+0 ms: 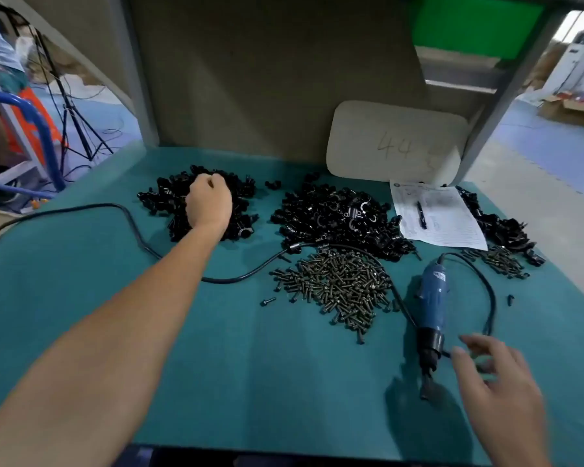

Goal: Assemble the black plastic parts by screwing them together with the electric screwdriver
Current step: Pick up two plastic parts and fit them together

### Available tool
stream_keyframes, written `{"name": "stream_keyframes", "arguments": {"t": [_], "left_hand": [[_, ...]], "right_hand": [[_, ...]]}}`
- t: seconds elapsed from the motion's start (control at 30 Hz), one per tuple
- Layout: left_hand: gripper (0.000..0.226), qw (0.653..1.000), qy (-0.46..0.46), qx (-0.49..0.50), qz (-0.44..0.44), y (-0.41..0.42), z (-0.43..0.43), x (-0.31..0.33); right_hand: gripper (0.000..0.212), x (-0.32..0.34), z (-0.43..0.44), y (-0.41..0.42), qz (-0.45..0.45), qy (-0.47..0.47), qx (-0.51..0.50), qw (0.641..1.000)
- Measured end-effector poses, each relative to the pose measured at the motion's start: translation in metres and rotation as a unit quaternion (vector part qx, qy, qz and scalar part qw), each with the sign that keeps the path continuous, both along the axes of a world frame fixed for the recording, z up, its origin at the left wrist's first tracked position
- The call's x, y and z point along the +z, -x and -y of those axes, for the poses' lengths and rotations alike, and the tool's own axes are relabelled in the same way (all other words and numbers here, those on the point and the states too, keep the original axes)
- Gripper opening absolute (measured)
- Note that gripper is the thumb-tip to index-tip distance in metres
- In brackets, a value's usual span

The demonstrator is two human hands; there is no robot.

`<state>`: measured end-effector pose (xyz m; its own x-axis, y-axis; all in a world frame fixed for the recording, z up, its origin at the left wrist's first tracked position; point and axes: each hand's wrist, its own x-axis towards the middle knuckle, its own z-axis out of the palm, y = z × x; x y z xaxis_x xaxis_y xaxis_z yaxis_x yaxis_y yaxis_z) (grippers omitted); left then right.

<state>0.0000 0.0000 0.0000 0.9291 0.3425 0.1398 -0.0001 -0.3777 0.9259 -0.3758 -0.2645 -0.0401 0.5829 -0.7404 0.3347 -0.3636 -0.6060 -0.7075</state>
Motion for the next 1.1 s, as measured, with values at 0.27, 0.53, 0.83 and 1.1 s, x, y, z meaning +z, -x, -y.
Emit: {"name": "stream_keyframes", "arguments": {"t": [0.27, 0.53, 0.83, 1.1], "left_hand": [[0.029, 0.944, -0.276, -0.121, 0.135, 0.019, -0.036, -0.056], [0.018, 0.932, -0.332, -0.048, 0.142, 0.016, -0.056, -0.09], [0.036, 0.926, -0.358, -0.061, 0.098, 0.013, -0.057, -0.092], [0.042, 0.915, -0.374, -0.086, 0.122, 0.016, -0.057, -0.093]], "right_hand": [[0.067, -0.01, 0.029, -0.072, -0.214, -0.023, 0.019, 0.976], [0.063, -0.003, 0.06, -0.076, -0.23, 0.008, 0.013, 0.973], [0.056, 0.002, 0.061, -0.1, -0.252, 0.157, 0.031, 0.955], [0.052, -0.014, 0.006, -0.134, -0.258, 0.133, 0.239, 0.926]]}}
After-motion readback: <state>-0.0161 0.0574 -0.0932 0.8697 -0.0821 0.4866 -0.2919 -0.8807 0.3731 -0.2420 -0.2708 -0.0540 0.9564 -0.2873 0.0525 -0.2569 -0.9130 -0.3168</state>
